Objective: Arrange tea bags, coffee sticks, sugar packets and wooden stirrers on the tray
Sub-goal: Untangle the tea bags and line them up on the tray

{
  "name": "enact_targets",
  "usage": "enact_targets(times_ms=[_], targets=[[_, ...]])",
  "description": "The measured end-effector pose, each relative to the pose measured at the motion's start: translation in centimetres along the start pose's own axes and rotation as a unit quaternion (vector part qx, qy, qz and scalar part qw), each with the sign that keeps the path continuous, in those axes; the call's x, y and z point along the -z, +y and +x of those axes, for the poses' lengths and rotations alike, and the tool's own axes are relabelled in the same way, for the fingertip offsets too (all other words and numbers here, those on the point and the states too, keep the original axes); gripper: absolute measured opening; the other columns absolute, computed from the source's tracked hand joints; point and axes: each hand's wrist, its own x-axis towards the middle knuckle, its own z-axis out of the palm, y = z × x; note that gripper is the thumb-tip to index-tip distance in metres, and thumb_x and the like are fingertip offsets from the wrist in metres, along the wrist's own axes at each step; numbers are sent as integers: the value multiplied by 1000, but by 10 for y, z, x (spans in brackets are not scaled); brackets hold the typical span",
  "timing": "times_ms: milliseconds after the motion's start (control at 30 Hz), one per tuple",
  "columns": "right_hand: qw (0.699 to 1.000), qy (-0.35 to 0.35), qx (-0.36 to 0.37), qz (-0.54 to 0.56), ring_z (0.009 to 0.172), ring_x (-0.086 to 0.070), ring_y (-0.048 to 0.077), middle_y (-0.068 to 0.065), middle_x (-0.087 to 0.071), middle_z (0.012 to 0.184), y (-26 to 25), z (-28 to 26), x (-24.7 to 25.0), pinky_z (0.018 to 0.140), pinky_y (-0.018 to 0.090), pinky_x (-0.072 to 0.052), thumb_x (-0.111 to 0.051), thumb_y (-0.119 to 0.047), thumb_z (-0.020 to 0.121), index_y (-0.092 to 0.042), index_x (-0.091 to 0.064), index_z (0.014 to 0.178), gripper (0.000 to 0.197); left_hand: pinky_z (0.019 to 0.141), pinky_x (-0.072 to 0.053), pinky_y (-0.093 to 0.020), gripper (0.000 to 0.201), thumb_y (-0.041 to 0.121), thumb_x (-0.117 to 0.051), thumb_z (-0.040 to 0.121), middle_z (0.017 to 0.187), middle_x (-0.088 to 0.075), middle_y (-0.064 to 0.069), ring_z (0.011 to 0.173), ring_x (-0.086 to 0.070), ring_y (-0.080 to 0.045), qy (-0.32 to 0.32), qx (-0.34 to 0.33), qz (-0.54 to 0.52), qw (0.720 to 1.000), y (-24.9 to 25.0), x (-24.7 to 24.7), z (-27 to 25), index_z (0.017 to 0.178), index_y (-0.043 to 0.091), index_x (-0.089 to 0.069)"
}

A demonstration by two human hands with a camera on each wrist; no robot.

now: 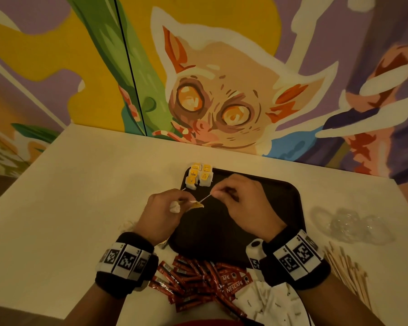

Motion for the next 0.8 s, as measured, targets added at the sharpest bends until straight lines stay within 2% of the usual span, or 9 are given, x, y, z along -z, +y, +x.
enact_targets(times_ms=[67, 200, 267, 367, 467, 567, 667, 733, 800], targets=[[999, 35, 14, 23, 91, -59, 3, -10, -65, 97, 1, 2, -2, 80, 16, -50, -66, -24, 92, -22, -73, 101, 11, 76, -42, -7, 14, 14, -72, 85, 85, -70, 21, 85, -64, 3, -33, 26, -36, 998, 6, 1, -1, 87, 28, -73], [989, 83, -14, 123, 86, -64, 7, -10, -67, 93, 5, 7, -12, 78, 23, -55, -68, -20, 90, -21, -72, 99, 9, 82, -52, -28, 9, 11, -71, 84, 84, -73, 8, 85, -68, -12, -39, 55, -146, 987, 18, 3, -2, 87, 19, -75], [980, 82, -38, 177, 84, -66, 10, -9, -69, 93, 7, 9, -19, 78, 30, -58, -69, -19, 90, -19, -73, 99, 10, 82, -55, -36, 7, 9, -71, 83, 83, -74, 0, 83, -70, -20, -24, 57, -189, 980, 24, 4, -1, 87, 14, -75], [970, 63, -55, 228, 86, -69, 10, -6, -73, 94, 10, 10, -27, 81, 29, -57, -69, -17, 90, -14, -74, 102, 13, 85, -56, -41, 7, 8, -71, 83, 86, -74, -5, 85, -71, -25, -10, 53, -231, 971, 27, 6, 0, 89, 10, -74], [966, 32, -53, 250, 85, -69, 13, -2, -73, 93, 9, 11, -34, 75, 27, -57, -70, -12, 89, -14, -74, 102, 14, 86, -54, -38, 11, 11, -72, 80, 91, -72, -5, 90, -69, -24, 19, 23, -246, 969, 26, 8, 2, 89, 6, -74], [961, 13, -50, 273, 74, -67, 19, 9, -70, 86, 7, 11, -39, 66, 26, -56, -69, -9, 89, -10, -73, 103, 14, 87, -52, -29, 8, 3, -71, 80, 94, -72, -8, 94, -68, -22, 57, 14, -269, 961, 26, 8, 5, 87, 0, -72], [960, -17, -51, 276, 73, -67, 17, 8, -70, 85, 6, 9, -43, 68, 27, -57, -64, -9, 93, -11, -71, 105, 14, 79, -52, -21, 7, -3, -68, 81, 96, -73, -9, 94, -69, -18, 82, 29, -305, 948, 28, 8, 7, 87, -1, -70], [961, -37, -57, 269, 75, -67, 15, 5, -70, 88, 6, 9, -43, 70, 27, -57, -62, -9, 94, -11, -70, 104, 13, 66, -49, -12, 6, -2, -67, 82, 94, -74, -9, 77, -68, -8, 93, 44, -322, 941, 30, 7, 8, 88, -2, -69], [962, -48, -62, 260, 80, -68, 15, 1, -70, 93, 7, 8, -43, 72, 28, -57, -62, -11, 94, -13, -69, 105, 13, 55, -42, -6, 7, -1, -66, 83, 82, -73, -6, 56, -59, 1, 107, 65, -336, 933, 30, 5, 8, 89, -3, -68]])
